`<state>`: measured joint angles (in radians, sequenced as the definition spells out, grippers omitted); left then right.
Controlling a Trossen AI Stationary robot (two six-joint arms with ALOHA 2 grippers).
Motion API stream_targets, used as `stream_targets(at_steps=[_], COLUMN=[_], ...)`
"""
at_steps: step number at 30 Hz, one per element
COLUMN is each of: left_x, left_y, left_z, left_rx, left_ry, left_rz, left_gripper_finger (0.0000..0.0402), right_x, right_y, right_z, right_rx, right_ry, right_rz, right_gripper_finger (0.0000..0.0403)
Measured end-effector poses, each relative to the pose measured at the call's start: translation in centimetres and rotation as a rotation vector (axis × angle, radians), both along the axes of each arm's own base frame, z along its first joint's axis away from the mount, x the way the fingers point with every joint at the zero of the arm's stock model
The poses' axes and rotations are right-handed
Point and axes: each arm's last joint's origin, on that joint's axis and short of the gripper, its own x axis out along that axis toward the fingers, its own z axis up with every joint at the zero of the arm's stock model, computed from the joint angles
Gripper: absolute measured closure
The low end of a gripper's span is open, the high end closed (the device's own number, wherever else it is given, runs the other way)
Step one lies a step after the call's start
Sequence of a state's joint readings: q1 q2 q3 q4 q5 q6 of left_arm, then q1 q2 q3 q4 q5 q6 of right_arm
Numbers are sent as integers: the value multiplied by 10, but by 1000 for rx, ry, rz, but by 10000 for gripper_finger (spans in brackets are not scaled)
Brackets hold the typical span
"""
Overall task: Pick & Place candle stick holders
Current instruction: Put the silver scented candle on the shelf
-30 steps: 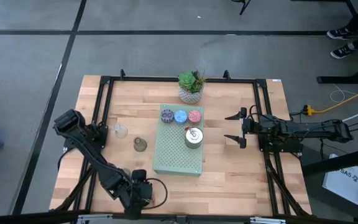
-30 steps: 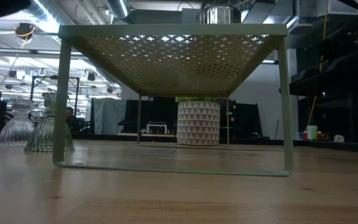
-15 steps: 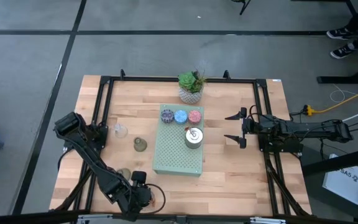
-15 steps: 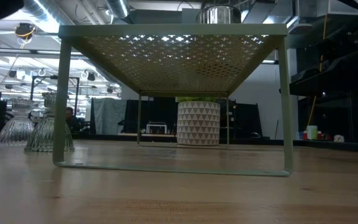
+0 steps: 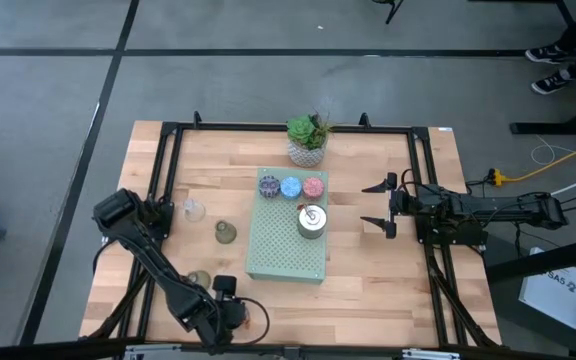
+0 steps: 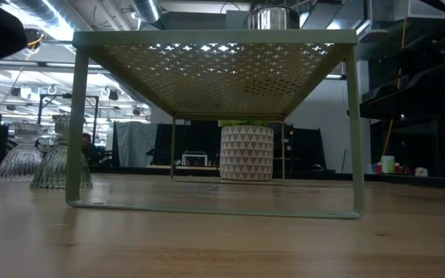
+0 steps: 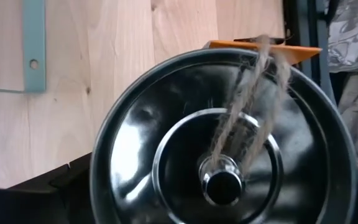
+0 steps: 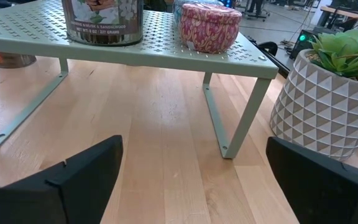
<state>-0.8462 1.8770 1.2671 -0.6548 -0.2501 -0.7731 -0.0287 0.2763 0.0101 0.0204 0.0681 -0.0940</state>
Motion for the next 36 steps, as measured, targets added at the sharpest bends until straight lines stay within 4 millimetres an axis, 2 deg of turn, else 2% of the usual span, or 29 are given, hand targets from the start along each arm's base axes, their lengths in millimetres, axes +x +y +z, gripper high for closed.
stream_targets(at_steps=[20,23,28,36], left_x=[6,8,11,13], left_y=[-1,1,3,6], left_z=[0,0,0,0], left_rx=[4,0,-3,-12], left_ry=[-83,-82,-79,-72], left_rz=[46,56,69,82], left_gripper_finger=[2,13,53,54], right_x=[0,0,0,0], right_y=[0,0,0,0], right_z=[0,0,0,0], right_rx=[0,0,0,0], right_ry=[0,0,0,0], right_rz=[0,0,0,0], right_gripper_finger=[4,4,4,4])
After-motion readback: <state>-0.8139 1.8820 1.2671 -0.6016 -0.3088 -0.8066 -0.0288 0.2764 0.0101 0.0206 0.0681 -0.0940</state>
